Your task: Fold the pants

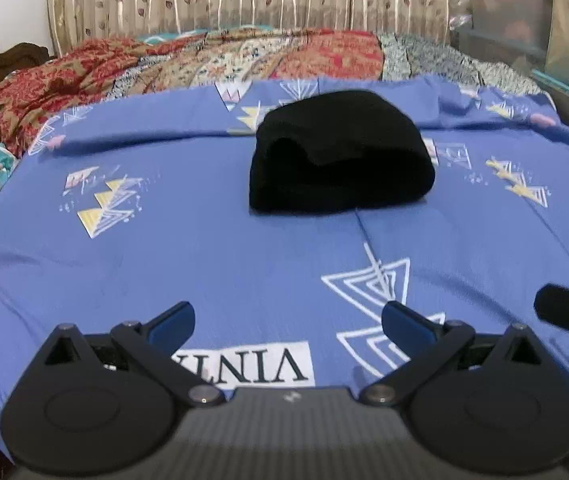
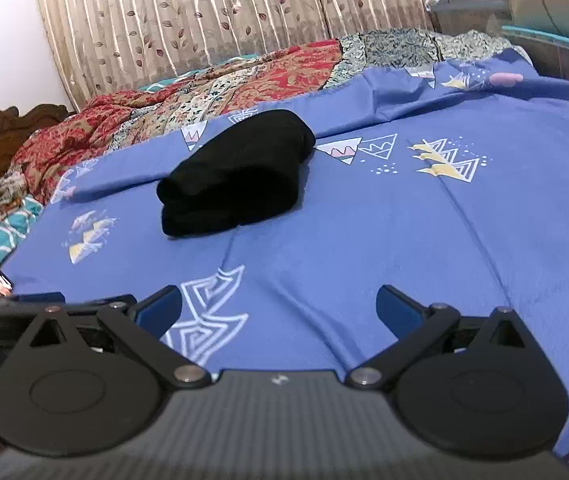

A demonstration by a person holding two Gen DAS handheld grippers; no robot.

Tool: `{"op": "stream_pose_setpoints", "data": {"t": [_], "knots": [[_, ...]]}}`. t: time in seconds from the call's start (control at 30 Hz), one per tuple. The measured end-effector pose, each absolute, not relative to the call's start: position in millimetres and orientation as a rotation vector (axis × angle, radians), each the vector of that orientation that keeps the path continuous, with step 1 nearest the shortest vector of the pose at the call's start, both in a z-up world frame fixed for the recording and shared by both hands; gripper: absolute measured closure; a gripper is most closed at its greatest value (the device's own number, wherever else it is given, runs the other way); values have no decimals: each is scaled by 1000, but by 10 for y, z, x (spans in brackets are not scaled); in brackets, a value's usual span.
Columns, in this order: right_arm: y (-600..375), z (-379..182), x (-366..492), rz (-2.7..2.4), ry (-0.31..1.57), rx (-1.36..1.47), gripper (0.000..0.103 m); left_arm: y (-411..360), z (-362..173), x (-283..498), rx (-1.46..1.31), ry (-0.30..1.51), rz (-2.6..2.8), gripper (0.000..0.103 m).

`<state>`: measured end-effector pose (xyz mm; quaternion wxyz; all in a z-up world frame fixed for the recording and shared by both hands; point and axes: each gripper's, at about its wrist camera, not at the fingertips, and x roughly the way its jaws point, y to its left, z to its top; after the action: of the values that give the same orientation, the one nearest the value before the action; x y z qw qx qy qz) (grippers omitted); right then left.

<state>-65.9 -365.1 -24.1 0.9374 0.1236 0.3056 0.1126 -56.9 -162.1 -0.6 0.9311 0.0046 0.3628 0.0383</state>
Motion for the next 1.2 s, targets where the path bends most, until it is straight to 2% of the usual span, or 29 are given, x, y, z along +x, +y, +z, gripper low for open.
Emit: {"op": "stream_pose_setpoints", "data": {"t": [0.5,1.2], "knots": [[-3440,-202,-763,207,625,259,0,-1691,173,-728,154,669,188,0],[-3473,-236,-875,193,622,286,0,-1751,162,-793,127,785,155,0]]}}
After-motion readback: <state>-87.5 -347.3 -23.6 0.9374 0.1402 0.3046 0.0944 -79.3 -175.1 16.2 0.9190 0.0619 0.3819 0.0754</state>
